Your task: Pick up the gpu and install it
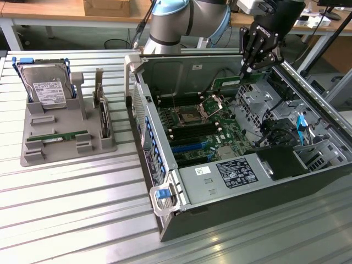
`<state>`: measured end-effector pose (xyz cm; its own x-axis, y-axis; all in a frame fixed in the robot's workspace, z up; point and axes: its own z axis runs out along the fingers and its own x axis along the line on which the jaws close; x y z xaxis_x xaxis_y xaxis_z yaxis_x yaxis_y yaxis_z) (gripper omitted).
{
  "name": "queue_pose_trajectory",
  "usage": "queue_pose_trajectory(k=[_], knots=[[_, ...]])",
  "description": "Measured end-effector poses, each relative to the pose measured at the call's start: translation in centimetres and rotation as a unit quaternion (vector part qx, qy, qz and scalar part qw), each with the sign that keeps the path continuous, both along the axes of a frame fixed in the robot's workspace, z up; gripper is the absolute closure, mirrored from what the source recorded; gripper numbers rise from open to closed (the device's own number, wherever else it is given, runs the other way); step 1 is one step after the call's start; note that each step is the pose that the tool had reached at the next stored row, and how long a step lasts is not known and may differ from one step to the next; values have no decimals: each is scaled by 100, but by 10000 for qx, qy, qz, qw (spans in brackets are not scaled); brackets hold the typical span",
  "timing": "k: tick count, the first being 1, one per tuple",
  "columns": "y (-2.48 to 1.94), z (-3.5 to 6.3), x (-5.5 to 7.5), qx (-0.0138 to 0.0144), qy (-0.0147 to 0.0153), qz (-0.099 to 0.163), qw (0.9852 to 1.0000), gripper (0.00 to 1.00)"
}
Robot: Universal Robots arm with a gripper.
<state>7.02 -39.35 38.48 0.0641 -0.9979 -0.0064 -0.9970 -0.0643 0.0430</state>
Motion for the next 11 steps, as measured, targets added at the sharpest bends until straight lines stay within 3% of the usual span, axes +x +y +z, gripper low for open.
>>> queue_pose_trajectory(k=[11], knots=[[0,-25,0,0,0,0,10000,87]])
